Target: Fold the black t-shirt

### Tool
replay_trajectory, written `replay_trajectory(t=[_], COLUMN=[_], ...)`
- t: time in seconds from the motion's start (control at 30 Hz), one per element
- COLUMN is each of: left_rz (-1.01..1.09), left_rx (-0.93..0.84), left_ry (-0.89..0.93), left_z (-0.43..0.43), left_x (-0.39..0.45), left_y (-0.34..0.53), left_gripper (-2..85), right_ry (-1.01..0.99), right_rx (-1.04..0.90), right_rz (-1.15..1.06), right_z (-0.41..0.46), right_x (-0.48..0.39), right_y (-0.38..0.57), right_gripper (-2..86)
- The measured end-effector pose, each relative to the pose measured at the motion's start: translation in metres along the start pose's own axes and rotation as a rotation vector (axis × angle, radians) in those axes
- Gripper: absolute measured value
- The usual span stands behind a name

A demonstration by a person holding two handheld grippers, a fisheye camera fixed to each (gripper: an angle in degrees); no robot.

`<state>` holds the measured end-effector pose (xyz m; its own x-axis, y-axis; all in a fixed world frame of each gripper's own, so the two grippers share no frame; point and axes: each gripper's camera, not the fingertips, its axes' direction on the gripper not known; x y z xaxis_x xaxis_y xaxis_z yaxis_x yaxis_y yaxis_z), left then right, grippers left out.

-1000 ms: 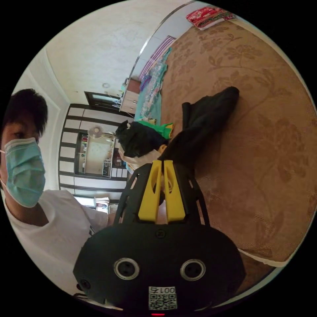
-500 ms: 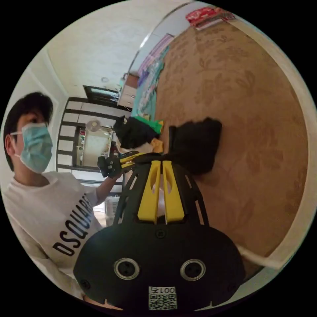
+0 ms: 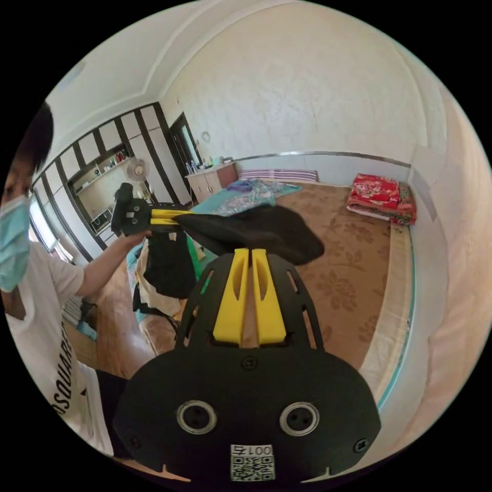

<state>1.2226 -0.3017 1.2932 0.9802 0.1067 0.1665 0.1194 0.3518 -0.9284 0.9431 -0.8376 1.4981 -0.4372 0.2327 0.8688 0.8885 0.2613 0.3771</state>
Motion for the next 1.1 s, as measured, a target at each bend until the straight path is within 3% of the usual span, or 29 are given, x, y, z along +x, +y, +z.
replay_trajectory(t=[0.2,0.37,0.5,0.67,0.9,1.1], left_rz=[0.106,0.287,0.260,0.287,0.188,0.105], left_rx=[-0.128,-0.278,-0.292,-0.213,-0.058,0.049], left_ry=[0.006,0.173,0.257,0.231,0.054,0.016], left_z=[0.034,0.032,0.001,-0.023,-0.041,-0.094], left_x=[0.149,0.288,0.313,0.309,0.246,0.236], left_y=[-0.017,-0.006,-0.023,-0.086,-0.222,-0.290], left_gripper=[2.7,2.9,2.8,3.0,3.1,2.7], right_ry=[0.087,0.084,0.006,0.029,0.395,0.550], right_rx=[-0.225,-0.523,-0.493,-0.412,-0.274,-0.136], right_rz=[0.132,0.220,0.286,0.248,-0.048,-0.035], right_z=[0.044,0.072,0.038,0.002,-0.055,-0.142], right_x=[0.026,0.007,-0.003,0.002,0.024,-0.001], right_y=[0.141,0.269,0.308,0.295,0.177,0.137], right_gripper=[0.3,0.4,0.4,0.5,0.4,0.4])
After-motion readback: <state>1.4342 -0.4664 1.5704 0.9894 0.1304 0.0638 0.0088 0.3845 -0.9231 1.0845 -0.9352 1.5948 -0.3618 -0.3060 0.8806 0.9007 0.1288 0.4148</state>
